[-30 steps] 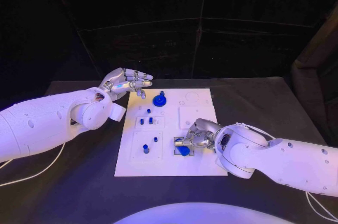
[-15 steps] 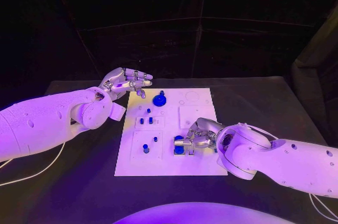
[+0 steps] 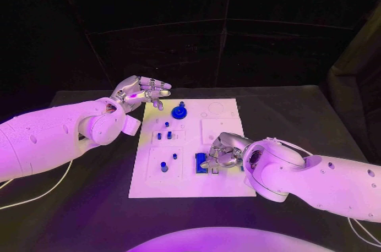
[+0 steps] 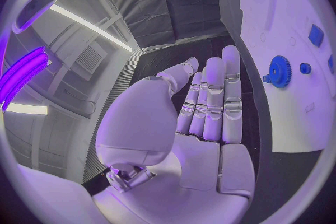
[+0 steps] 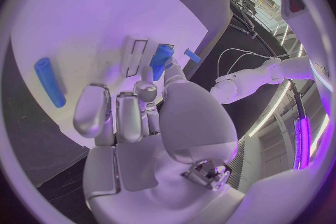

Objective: Assemble the parts on the task board

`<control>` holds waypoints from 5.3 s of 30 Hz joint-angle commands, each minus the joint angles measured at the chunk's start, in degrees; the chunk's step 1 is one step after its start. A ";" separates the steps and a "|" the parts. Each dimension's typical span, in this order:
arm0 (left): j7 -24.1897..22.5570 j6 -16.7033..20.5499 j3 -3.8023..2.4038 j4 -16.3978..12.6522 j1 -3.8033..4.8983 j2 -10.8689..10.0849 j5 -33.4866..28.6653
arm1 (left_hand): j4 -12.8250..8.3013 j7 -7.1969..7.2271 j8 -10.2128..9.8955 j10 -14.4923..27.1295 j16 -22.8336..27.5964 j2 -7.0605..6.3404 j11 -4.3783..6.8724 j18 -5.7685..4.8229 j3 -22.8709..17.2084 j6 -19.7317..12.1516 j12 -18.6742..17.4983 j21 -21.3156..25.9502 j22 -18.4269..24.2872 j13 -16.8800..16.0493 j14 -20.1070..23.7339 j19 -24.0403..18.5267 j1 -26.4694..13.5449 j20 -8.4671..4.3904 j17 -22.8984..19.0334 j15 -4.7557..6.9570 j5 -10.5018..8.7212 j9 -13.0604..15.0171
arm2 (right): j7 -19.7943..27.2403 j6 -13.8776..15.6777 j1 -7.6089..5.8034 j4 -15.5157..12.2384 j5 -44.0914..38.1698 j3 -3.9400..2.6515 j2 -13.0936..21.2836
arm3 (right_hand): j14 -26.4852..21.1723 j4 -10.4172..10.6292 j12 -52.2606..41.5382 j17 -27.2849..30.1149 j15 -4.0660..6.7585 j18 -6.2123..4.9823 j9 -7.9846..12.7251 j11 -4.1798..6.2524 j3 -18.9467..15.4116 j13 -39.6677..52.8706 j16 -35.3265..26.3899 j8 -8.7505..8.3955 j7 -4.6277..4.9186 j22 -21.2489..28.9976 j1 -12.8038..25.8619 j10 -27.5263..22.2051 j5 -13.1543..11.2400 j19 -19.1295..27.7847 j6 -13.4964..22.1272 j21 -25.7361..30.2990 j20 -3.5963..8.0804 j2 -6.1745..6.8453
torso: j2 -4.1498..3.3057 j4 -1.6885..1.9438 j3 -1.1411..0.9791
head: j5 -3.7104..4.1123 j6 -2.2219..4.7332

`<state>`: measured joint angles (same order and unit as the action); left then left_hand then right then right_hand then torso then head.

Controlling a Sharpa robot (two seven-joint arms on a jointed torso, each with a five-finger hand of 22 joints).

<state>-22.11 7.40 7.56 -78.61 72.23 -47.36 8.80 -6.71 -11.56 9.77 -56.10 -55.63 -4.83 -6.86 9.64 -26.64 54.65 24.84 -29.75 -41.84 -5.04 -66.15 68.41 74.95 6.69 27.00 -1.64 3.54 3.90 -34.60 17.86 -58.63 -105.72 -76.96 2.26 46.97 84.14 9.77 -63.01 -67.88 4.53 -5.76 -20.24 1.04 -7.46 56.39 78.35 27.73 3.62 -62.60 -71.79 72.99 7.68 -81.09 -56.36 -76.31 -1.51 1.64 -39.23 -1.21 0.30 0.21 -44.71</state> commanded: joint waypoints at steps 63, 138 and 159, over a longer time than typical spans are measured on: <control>-0.35 -0.66 -0.02 -0.58 0.05 -0.88 -0.14 | -0.35 0.14 0.48 0.37 -0.42 0.40 -0.04 0.80 -0.03 -0.47 0.40 0.37 0.09 0.11 0.32 0.12 -0.04 0.33 -0.20 0.01 0.03 0.01 | -0.56 -7.05 0.02 -0.91 -12.62 0.05 12.77 | 1.91 -1.80 2.95 1.32 -0.31 0.56 0.84 -0.87 -5.57 -1.38 -1.18 -6.20 0.67 1.06 -0.41 -0.60 5.25 0.46 -0.82 0.66 -0.37 -2.52 | -0.02 -0.02 -0.02 | 2.34 0.68; 0.03 -1.01 0.00 -0.43 0.04 -0.80 -0.14 | -0.44 0.13 0.57 0.51 -0.49 0.42 -0.05 0.80 -0.10 -0.58 0.54 0.37 0.11 0.15 0.39 0.10 -0.02 0.33 -0.30 0.01 0.05 0.00 | 4.13 3.94 0.70 -3.01 4.66 0.03 9.24 | 2.39 -7.34 4.71 -0.96 0.04 0.82 1.65 -0.44 24.19 -0.56 -0.83 -13.57 0.36 -0.52 1.58 0.53 8.94 -0.40 -5.17 0.41 0.00 2.43 | -0.04 0.05 0.02 | 1.76 0.07; 0.28 -1.07 -0.01 -0.68 0.05 -0.93 -0.14 | -0.44 0.13 0.57 0.51 -0.49 0.42 -0.05 0.80 -0.10 -0.58 0.54 0.37 0.11 0.15 0.39 0.10 -0.02 0.33 -0.30 0.01 0.05 0.00 | 0.86 3.80 0.70 -0.18 8.03 0.02 4.06 | 2.66 -6.13 2.93 -2.25 0.44 1.01 0.73 0.06 24.81 1.33 0.01 -12.84 -0.29 -1.71 4.32 2.16 9.83 -0.92 -6.70 -0.29 0.34 2.71 | -0.03 -0.01 -0.02 | 1.40 -0.16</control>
<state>-21.76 7.05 7.58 -79.18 72.21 -48.26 8.80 -6.88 -11.35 9.99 -56.10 -55.86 -4.83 -6.86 9.64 -26.81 54.45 25.23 -29.75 -41.80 -4.98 -66.15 68.41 74.95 6.69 26.75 -1.64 3.54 3.90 -32.84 21.93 -57.86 -105.88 -70.26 2.30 51.16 84.00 3.40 -59.91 -70.11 4.67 -5.77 -19.45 1.13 17.31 57.68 78.15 14.74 3.21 -64.26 -67.81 74.75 17.34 -81.50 -62.68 -76.26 -1.10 4.33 -39.29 -1.14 0.31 1.68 -44.83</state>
